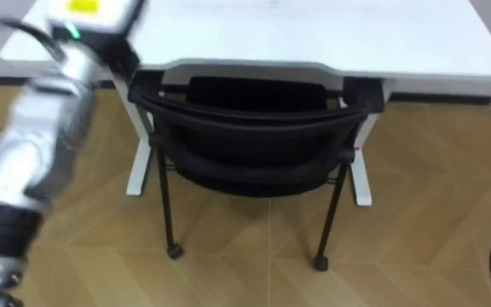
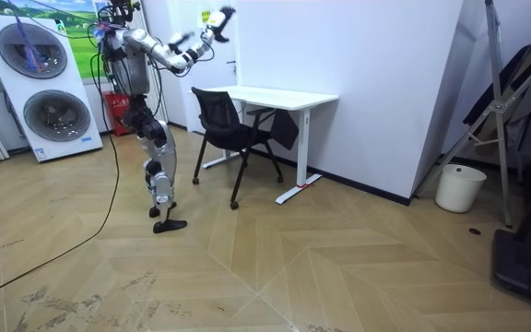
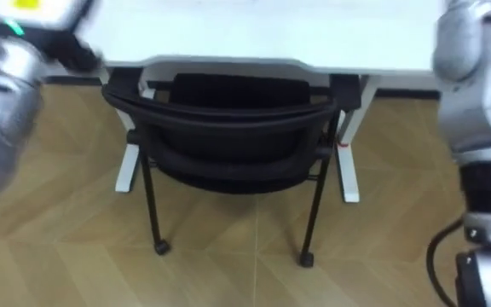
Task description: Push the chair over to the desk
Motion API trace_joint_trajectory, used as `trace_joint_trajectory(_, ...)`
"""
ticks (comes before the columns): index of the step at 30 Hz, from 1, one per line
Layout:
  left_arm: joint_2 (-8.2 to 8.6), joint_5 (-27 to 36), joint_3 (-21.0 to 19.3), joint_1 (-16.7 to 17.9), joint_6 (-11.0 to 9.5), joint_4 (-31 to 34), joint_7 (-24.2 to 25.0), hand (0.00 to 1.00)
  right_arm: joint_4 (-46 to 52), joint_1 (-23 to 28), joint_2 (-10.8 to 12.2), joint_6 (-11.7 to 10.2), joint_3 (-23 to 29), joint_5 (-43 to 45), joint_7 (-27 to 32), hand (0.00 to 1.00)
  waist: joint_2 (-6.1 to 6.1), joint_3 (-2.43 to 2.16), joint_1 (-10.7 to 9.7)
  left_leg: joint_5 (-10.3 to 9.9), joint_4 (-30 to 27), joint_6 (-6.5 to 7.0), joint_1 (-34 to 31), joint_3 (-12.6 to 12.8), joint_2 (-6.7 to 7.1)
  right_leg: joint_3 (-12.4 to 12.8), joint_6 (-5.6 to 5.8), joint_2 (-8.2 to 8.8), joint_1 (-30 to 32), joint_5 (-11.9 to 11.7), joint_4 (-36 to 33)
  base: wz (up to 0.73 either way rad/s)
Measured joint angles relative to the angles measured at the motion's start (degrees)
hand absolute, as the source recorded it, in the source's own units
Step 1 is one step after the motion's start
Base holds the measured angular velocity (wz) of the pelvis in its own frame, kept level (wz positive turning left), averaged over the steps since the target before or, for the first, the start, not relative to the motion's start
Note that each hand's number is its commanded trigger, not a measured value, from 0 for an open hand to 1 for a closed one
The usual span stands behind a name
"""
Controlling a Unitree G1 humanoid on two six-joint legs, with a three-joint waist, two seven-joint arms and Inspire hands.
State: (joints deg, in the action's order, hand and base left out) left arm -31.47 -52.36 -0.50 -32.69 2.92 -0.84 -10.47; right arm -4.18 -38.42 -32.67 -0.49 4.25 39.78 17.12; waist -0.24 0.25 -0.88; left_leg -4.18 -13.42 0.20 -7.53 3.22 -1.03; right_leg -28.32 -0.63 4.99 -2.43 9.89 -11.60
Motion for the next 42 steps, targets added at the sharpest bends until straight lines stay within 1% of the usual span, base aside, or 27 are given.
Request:
trace_joint_trajectory(2, -3.07, 0.2, -4.5, -0.5, -0.8, 2.4, -1.8, 0.00, 1.9, 0.4, -1.8, -0.3, 2.6, 0.0, 1.1, 0.00, 0.38, -0.21, -0.2, -0.2, 0.3, 0.23, 0.6, 0.1, 0.41, 0.2, 0.39, 0.31, -0.3, 0.1, 0.0, -0.06)
trace_joint_trajectory(4, -6.83, 0.5, -8.7, -0.5, -1.6, 4.1, -3.4, 0.00, 3.0, 1.9, -5.8, 0.0, 6.5, -1.5, 3.2, 0.00, 0.73, -0.39, 0.1, -0.5, 0.7, 0.48, 1.2, 1.0, 0.65, 0.9, 0.77, 0.64, -0.5, 0.2, 0.0, -0.12)
trace_joint_trajectory(6, -9.32, 1.0, -11.6, -0.1, -2.2, 4.1, -5.9, 0.00, 3.0, 3.6, -9.0, 0.0, 9.3, -3.5, 5.2, 0.00, 0.79, -0.44, 0.2, -0.6, 1.1, 0.55, 1.6, 1.4, 0.84, 1.2, 1.03, 0.86, -0.5, 0.2, 0.0, -0.12)
trace_joint_trajectory(8, -13.50, 1.6, -16.3, 2.5, -2.9, 4.2, -8.4, 0.00, 3.0, 8.2, -14.6, -0.7, 14.2, -6.8, 8.0, 0.00, 0.74, -0.46, 1.0, -0.7, 1.9, 0.69, 2.3, 2.1, 0.91, 1.8, 1.22, 0.97, -0.5, 0.2, 0.1, -0.16)
trace_joint_trajectory(9, -14.42, 2.5, -17.6, 3.4, -2.9, 4.1, -9.0, 0.00, 3.0, 9.4, -15.7, -0.7, 15.6, -7.9, 8.6, 0.00, 0.72, -0.48, 1.0, -0.7, 2.1, 0.71, 2.4, 2.2, 0.92, 1.9, 1.30, 0.99, -0.5, 0.3, 0.1, -0.13)
trace_joint_trajectory(11, -17.16, 5.6, -23.9, 7.5, -3.5, 4.1, -11.2, 0.00, 2.3, 12.9, -19.3, -1.2, 21.2, -13.0, 11.0, 0.00, 0.71, -0.49, 0.8, -0.8, 2.2, 0.71, 2.5, 2.4, 0.90, 2.2, 1.42, 0.99, -0.5, 0.4, 0.1, -0.03)
trace_joint_trajectory(12, -17.77, 5.8, -25.9, 9.0, -3.9, 4.0, -12.0, 0.00, 1.9, 14.3, -20.2, -1.6, 23.3, -14.4, 11.6, 0.00, 0.68, -0.51, 0.7, -0.8, 2.2, 0.68, 2.4, 2.4, 0.89, 2.2, 1.44, 0.96, -0.5, 0.4, 0.3, 0.00)
trace_joint_trajectory(13, -18.86, 7.3, -30.6, 13.0, -4.6, 4.0, -14.0, 0.00, 1.6, 17.1, -21.5, -2.0, 27.9, -17.9, 12.6, 0.00, 0.70, -0.52, 0.3, -0.8, 2.2, 0.61, 2.3, 2.3, 0.90, 2.2, 1.45, 0.85, -0.5, 0.4, 0.7, 0.00)
trace_joint_trajectory(14, -19.07, 8.6, -35.8, 17.2, -4.7, 3.4, -16.0, 0.00, 1.6, 19.6, -21.7, -1.8, 32.7, -21.0, 14.0, 0.00, 0.79, -0.65, 0.0, -1.0, 2.2, 0.51, 2.3, 2.3, 0.91, 2.3, 1.48, 0.78, -0.6, 0.4, 0.9, 0.00)
trace_joint_trajectory(17, -19.06, 12.0, -41.7, 21.5, -4.1, -0.3, -19.5, 0.00, -0.1, 23.4, -21.7, -1.8, 39.3, -26.8, 17.5, 0.00, 0.87, -0.85, -0.5, -1.3, 2.2, 0.53, 3.0, 2.3, 0.90, 2.4, 1.68, 0.73, -1.5, 0.6, 1.1, 0.00)
trace_joint_trajectory(18, -19.06, 14.3, -44.6, 23.8, -4.0, -1.6, -20.6, 0.00, -1.1, 25.7, -21.7, -1.9, 41.9, -30.2, 18.8, 0.00, 0.87, -1.10, -0.6, -1.5, 2.2, 0.48, 3.3, 2.4, 0.87, 2.5, 1.70, 0.66, -1.7, 0.6, 1.2, -0.08)
trace_joint_trajectory(19, -18.88, 17.0, -47.5, 27.3, -4.0, -2.5, -22.3, 0.00, -2.1, 28.9, -21.7, -2.0, 44.5, -33.9, 19.8, 0.00, 0.84, -1.10, -0.9, -1.6, 2.2, 0.48, 3.8, 2.7, 0.86, 3.0, 1.70, 0.67, -1.9, 0.7, 1.2, -0.12)
trace_joint_trajectory(21, -18.69, 20.8, -49.7, 32.0, -4.5, -5.6, -25.1, 0.00, -5.0, 33.9, -21.6, -2.4, 47.2, -41.1, 21.1, 0.00, 0.54, -1.23, -1.1, -1.7, 2.7, 0.53, 4.9, 2.8, 1.02, 3.2, 1.87, 0.81, -2.8, 1.1, 1.1, -0.04)
trace_joint_trajectory(22, -17.97, 25.0, -51.1, 35.2, -4.6, -7.2, -26.1, 0.00, -6.6, 37.5, -21.1, -2.0, 49.5, -46.4, 21.4, 0.00, 0.37, -1.37, -1.8, -1.9, 2.7, 0.56, 5.4, 2.9, 1.10, 3.9, 1.95, 0.78, -3.3, 1.5, 1.1, 0.08)
trace_joint_trajectory(24, -13.80, 30.5, -53.4, 41.0, -4.6, -8.2, -28.1, 0.00, -7.0, 43.9, -18.4, -2.2, 52.8, -53.0, 22.3, 0.00, 0.09, -1.24, -2.0, -2.3, 2.7, 0.62, 6.1, 3.0, 1.28, 5.2, 2.02, 0.69, -3.6, 2.1, 1.1, -0.03)
trace_joint_trajectory(25, -9.56, 35.1, -53.9, 45.3, -4.9, -8.3, -29.6, 0.00, -7.0, 49.1, -14.8, -3.0, 54.6, -56.1, 22.8, 0.00, -0.01, -1.49, -2.2, -2.7, 2.8, 0.62, 6.1, 2.9, 1.42, 5.5, 2.18, 0.83, -3.6, 2.5, 1.2, -0.04)
trace_joint_trajectory(26, -7.04, 38.1, -53.9, 47.5, -5.1, -8.4, -30.0, 0.00, -6.9, 51.8, -12.3, -3.4, 55.3, -58.2, 22.9, 0.00, -0.05, -1.64, -2.1, -2.8, 3.0, 0.66, 6.2, 2.9, 1.49, 5.4, 2.23, 0.90, -3.7, 2.8, 1.0, -0.07)
trace_joint_trajectory(27, -1.83, 43.4, -53.5, 51.0, -6.0, -9.9, -30.5, 0.00, -6.9, 56.7, -6.9, -3.8, 55.5, -62.7, 22.9, 0.00, -0.07, -1.69, -1.8, -2.9, 3.0, 0.63, 6.4, 3.2, 1.51, 5.9, 2.29, 0.95, -3.5, 2.9, 0.8, -0.13)
trace_joint_trajectory(29, 7.57, 53.9, -50.1, 54.1, -5.4, -16.3, -30.2, 0.00, -8.6, 62.6, 4.3, -3.5, 53.0, -74.3, 22.6, 0.00, 0.30, -1.44, -0.5, -3.5, 2.8, 0.47, 7.3, 4.2, 1.28, 7.7, 2.23, 0.80, -3.5, 3.0, -0.3, -0.26)
trace_joint_trajectory(30, 9.38, 56.5, -49.3, 54.3, -5.3, -17.7, -29.9, 0.00, -9.3, 63.4, 6.6, -3.1, 52.2, -77.0, 22.2, 0.00, 0.31, -1.43, -0.3, -3.8, 2.6, 0.48, 7.4, 4.2, 1.28, 7.8, 2.22, 0.85, -3.6, 3.1, -0.3, -0.14)
trace_joint_trajectory(31, 12.23, 60.0, -48.0, 55.3, -5.5, -21.7, -29.0, 0.00, -12.4, 64.9, 10.3, -3.1, 50.4, -80.2, 20.8, 0.00, 0.26, -1.43, -0.6, -4.3, 2.5, 0.50, 7.5, 4.2, 1.28, 8.0, 2.29, 0.87, -3.8, 3.5, -0.3, 0.00)
trace_joint_trajectory(32, 14.15, 63.1, -46.5, 56.0, -5.7, -26.1, -28.0, 0.00, -16.7, 66.0, 13.3, -3.2, 48.3, -81.9, 18.8, 0.00, 0.08, -1.39, -0.8, -4.3, 2.6, 0.52, 7.5, 4.2, 1.31, 8.2, 2.31, 0.84, -3.9, 3.5, -0.1, 0.00)
trace_joint_trajectory(33, 14.95, 64.2, -45.7, 56.3, -6.0, -28.3, -27.3, 0.00, -18.8, 66.5, 14.7, -3.2, 47.2, -82.4, 17.6, 0.00, 0.01, -1.36, -0.8, -4.4, 2.6, 0.53, 7.4, 4.2, 1.31, 8.3, 2.31, 0.84, -3.8, 3.5, -0.1, 0.00)
trace_joint_trajectory(34, 16.08, 66.0, -43.5, 57.1, -6.7, -33.2, -25.6, 0.00, -23.2, 67.3, 17.3, -3.4, 45.2, -83.3, 15.1, 0.00, -0.05, -1.37, -0.8, -4.5, 2.4, 0.52, 7.3, 4.2, 1.24, 8.5, 2.30, 0.82, -3.7, 3.5, 0.0, 0.00)
trace_joint_trajectory(36, 17.14, 66.9, -39.7, 57.6, -7.2, -41.6, -22.5, 0.00, -33.4, 67.4, 19.5, -3.5, 41.9, -83.5, 11.1, 0.00, -0.16, -1.33, -1.1, -5.0, 2.0, 0.54, 7.6, 4.2, 0.86, 8.8, 2.32, 0.78, -4.4, 3.5, 0.1, 0.00)
trace_joint_trajectory(38, 19.28, 68.6, -35.0, 58.3, -7.3, -50.5, -17.2, 0.00, -45.9, 66.2, 22.0, -3.3, 38.4, -83.3, 5.9, 0.00, 0.15, -1.28, -1.3, -6.2, 0.8, 0.43, 7.9, 4.2, 0.70, 9.3, 2.51, 0.90, -5.1, 3.7, 0.3, -0.10)
trace_joint_trajectory(42, 22.06, 68.4, -29.4, 57.8, -6.5, -60.5, -9.6, 0.00, -58.9, 64.7, 25.0, -1.6, 32.7, -82.2, 0.0, 0.00, 0.16, -1.27, -2.8, -6.7, 0.7, 0.52, 8.4, 4.2, 0.88, 9.8, 2.71, 0.84, -5.9, 3.8, 0.8, -0.01)
